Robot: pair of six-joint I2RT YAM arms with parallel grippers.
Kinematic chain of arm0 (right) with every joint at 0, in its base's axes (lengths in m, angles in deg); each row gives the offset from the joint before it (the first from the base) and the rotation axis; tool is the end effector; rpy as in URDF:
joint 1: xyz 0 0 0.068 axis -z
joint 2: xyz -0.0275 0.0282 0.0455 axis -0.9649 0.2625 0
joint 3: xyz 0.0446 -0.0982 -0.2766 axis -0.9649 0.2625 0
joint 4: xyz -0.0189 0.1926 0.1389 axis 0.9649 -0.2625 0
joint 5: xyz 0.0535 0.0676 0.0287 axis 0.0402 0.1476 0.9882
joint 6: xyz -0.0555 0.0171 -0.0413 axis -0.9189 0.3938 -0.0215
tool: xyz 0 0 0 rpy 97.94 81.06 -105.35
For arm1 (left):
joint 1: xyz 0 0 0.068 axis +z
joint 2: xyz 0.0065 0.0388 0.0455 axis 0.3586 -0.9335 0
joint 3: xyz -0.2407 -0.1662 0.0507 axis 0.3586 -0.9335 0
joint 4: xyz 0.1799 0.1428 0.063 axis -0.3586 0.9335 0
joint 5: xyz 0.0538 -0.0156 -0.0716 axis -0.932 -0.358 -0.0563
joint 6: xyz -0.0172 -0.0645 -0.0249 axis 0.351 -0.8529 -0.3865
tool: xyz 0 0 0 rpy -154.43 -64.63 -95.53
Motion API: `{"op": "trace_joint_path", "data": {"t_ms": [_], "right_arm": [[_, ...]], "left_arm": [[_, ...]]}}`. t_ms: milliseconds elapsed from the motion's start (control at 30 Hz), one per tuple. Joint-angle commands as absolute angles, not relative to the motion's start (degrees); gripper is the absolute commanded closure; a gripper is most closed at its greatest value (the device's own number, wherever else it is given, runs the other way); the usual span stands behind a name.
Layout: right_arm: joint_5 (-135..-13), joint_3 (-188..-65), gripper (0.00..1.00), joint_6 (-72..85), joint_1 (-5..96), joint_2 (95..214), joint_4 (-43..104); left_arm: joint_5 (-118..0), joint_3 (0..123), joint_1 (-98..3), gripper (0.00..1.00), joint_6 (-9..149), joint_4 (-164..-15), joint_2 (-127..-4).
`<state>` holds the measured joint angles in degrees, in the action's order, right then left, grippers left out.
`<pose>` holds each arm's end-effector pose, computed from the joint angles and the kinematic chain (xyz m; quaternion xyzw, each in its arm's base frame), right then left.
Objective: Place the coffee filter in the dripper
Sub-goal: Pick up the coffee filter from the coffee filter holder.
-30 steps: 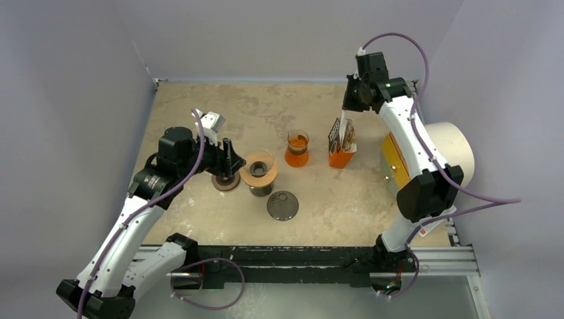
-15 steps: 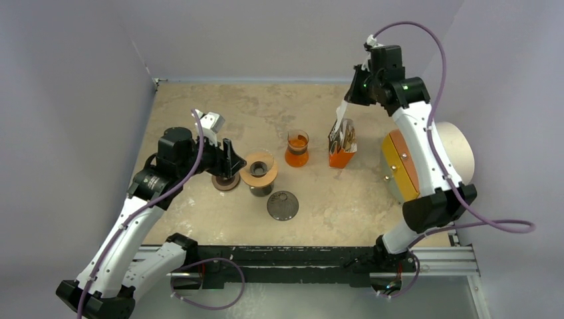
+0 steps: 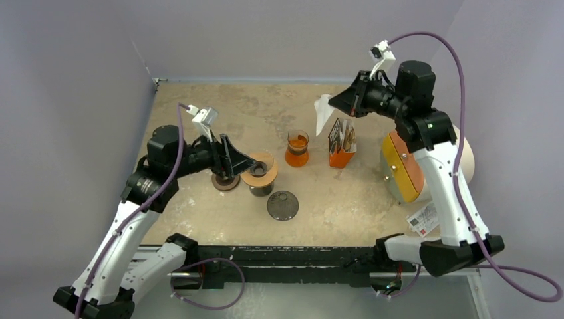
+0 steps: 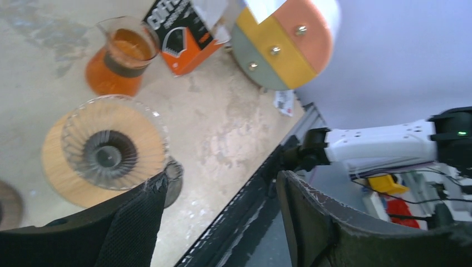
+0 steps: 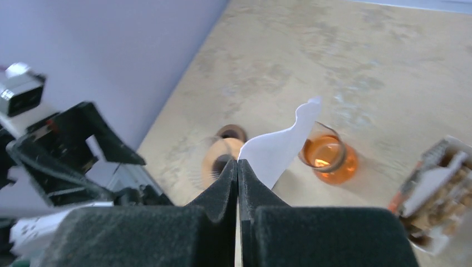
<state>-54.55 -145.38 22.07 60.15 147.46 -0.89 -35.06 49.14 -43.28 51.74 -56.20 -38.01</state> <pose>0.2354 0.0894 0.4979 -0.0991 0.7621 0.3679 0.5235 0.1238 -0.0845 0.3915 0.1054 0.7936 -0.4482 0.3979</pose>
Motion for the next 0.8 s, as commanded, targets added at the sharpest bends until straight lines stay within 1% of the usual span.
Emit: {"op": "trace_joint_path", "data": {"t_ms": [0, 100, 267, 500, 767], "right_arm": [[-39.02, -141.34, 1.00, 27.66, 58.94, 143.66, 13.37], [-35.26, -139.34, 1.00, 31.76, 56.38, 142.23, 19.85], [-35.33, -140.20, 1.00, 33.59, 47.87, 141.62, 25.08], [-33.61, -137.47, 1.00, 41.80, 42.01, 141.93, 38.96], [-34.63, -136.62, 1.00, 45.21, 35.18, 143.87, 46.65]], "left_arm": [[-27.84, 48.18, -43.07, 0.29, 40.74, -66.56, -34.24], [-25.68, 46.19, -43.07, 0.26, 35.06, -71.76, -32.56], [-22.36, 41.93, -43.07, 0.23, 25.25, -82.12, -30.50], [-20.14, 37.99, -43.07, 0.22, 16.96, -95.29, -28.74], [-19.60, 30.73, -43.07, 0.22, 3.04, -119.34, -30.01]]}}
